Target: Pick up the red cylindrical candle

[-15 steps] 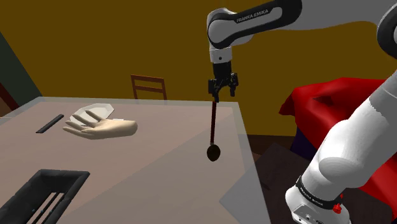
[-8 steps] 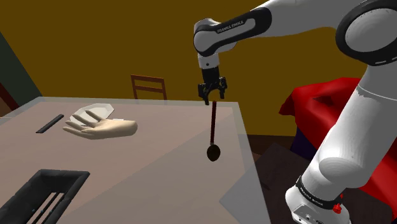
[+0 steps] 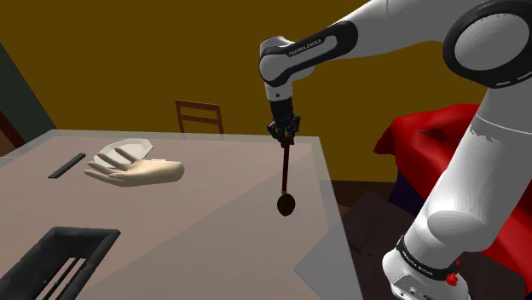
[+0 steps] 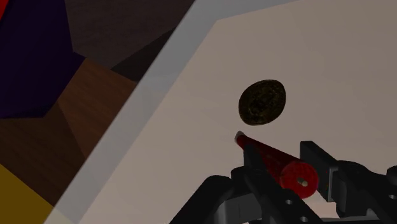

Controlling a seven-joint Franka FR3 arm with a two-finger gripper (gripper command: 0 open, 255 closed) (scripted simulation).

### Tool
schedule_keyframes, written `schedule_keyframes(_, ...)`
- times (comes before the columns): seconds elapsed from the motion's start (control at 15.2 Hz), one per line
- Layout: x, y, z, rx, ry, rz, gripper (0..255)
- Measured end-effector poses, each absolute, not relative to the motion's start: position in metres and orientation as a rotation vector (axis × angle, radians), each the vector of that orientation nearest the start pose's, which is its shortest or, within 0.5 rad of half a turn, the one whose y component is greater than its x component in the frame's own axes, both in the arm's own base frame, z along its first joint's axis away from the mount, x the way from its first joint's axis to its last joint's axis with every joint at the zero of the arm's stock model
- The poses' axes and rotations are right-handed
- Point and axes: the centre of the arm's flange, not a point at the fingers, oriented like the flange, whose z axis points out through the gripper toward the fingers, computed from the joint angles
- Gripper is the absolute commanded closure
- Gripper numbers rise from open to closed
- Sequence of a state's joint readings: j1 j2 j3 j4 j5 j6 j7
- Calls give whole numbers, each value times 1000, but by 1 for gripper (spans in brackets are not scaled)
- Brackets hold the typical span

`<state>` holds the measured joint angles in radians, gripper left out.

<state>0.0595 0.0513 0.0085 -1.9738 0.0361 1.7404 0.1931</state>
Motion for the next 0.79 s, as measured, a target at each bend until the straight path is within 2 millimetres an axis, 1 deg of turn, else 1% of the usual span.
schedule_keyframes(0.53, 533, 40, 422, -3105, 212, 448, 255)
schedule_keyframes(0.79, 532, 40, 437, -3105, 212, 449, 255)
